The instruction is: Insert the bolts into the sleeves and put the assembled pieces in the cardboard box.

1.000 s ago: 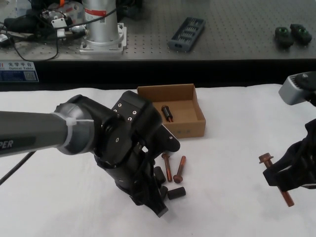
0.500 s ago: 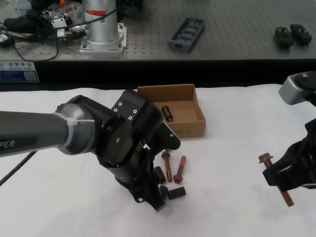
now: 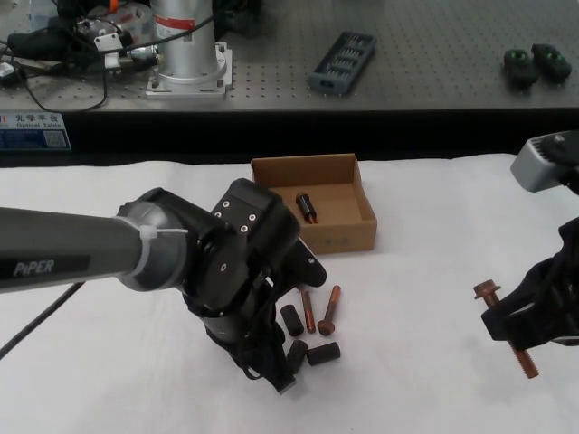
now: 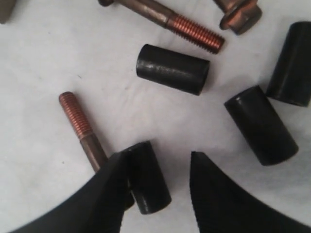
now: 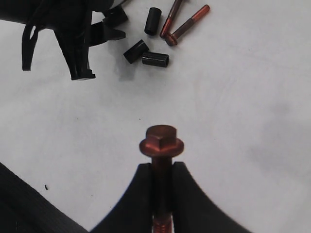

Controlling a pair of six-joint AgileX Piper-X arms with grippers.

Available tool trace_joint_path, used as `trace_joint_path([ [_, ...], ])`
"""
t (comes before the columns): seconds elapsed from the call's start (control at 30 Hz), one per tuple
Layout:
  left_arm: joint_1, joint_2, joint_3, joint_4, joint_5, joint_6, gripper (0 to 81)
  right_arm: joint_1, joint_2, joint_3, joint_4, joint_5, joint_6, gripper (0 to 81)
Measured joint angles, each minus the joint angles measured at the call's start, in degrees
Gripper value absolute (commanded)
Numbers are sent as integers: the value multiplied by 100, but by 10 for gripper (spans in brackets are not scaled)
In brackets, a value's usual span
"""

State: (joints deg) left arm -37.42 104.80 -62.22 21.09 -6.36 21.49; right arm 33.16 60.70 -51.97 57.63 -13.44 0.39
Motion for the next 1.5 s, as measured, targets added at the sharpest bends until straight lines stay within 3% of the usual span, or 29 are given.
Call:
trace_joint_path([
  [0.43,-17,13,-255,-4,-272,18,306,0,0,0,-28,0,-39,25],
  [0.9,-17,13,-528,523,-112,18,305,0,0,0,-34,0,-39,25],
  [1.17,-17,101,-528,580,-114,18,201,0,0,0,-34,0,-39,25],
  [1.3,-17,241,-528,580,-114,18,226,0,0,0,-34,0,-39,25],
  [1.5,-17,281,-528,580,-107,-34,332,0,0,0,-34,0,-39,25],
])
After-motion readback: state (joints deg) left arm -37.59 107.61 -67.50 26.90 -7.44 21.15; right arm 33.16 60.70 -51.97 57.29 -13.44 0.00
